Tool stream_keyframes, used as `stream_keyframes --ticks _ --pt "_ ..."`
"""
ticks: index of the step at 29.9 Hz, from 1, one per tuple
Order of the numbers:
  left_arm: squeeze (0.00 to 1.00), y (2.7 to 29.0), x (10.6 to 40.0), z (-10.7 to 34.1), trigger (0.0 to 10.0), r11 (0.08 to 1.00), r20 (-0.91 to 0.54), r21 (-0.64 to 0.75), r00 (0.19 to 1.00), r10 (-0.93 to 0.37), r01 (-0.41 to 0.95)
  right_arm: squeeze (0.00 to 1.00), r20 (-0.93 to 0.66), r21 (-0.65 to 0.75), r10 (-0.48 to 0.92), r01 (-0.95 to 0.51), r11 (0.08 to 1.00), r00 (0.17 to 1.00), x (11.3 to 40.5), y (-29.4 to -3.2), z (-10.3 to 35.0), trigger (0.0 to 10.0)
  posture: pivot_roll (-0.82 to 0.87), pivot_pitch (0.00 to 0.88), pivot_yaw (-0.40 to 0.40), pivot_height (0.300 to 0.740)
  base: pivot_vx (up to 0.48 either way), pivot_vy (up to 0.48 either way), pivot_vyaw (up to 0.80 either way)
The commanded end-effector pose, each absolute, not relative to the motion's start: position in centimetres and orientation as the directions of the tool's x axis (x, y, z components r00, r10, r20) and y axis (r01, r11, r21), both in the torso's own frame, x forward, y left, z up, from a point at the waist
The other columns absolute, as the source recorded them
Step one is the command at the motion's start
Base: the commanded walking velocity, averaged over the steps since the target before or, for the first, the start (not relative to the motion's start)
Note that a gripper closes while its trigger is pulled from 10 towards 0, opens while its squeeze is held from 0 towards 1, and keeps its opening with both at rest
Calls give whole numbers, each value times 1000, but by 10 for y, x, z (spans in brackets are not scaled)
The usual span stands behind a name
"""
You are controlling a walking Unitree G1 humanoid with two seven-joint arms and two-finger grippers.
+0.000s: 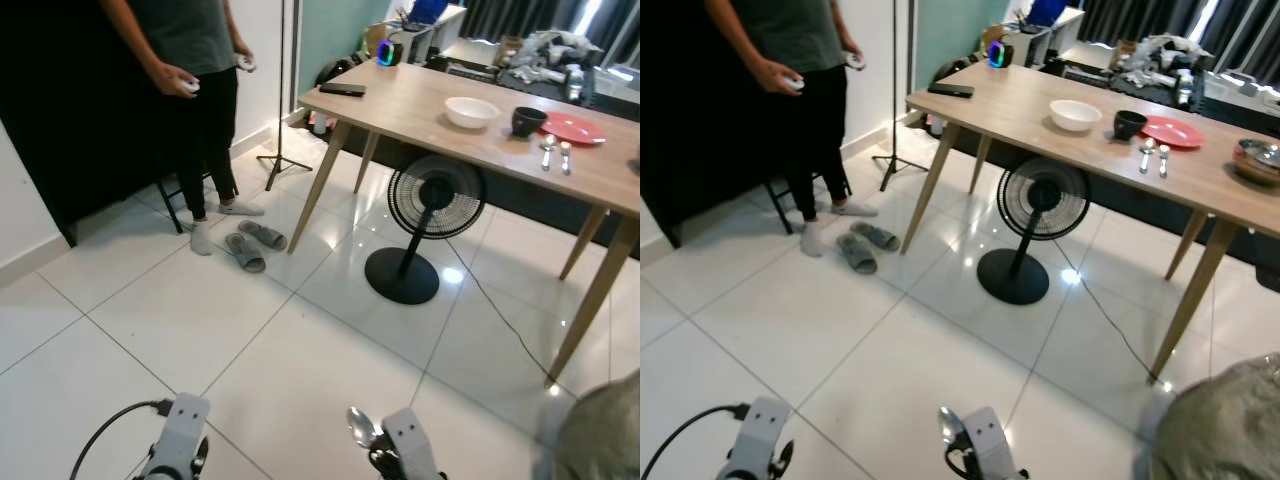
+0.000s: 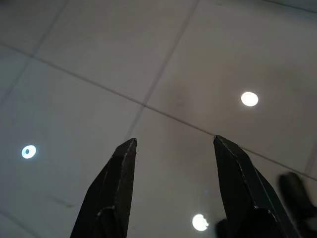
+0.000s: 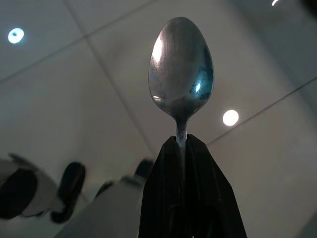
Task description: Setting the table
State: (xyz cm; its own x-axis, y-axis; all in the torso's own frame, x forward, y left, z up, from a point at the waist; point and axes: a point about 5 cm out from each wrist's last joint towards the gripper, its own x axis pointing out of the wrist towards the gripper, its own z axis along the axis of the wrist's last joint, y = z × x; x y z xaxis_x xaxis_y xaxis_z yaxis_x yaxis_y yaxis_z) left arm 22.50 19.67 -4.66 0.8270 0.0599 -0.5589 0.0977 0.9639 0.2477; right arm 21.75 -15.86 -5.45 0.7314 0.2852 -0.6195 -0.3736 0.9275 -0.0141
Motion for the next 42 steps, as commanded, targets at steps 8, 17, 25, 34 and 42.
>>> stream_keyframes --ticks 8,17,25,34,42 --pt "0 202 214 -53 10000 960 -592 261 802 74 104 0 -599 7 309 -381 924 739 218 -150 -53 10000 -35 0 28 740 480 0 0" --pt "0 202 214 -54 10000 961 -590 260 804 78 97 0 -599 6 312 -385 923 738 218 -150 -53 10000 -31 0 23 740 480 0 0" --pt "0 202 214 -54 10000 961 -591 259 804 75 100 0 -606 22 304 -366 930 735 217 -151 -55 10000 -34 0 26 740 480 0 -600" --pt "0 202 214 -54 10000 961 -590 258 804 73 102 0 -609 24 306 -368 929 732 217 -151 -55 10000 -35 0 26 740 480 0 -711" --pt "0 202 214 -53 10000 960 -589 260 805 72 104 0 -610 26 308 -370 929 730 217 -151 -55 10000 -32 0 26 740 480 0 -200"
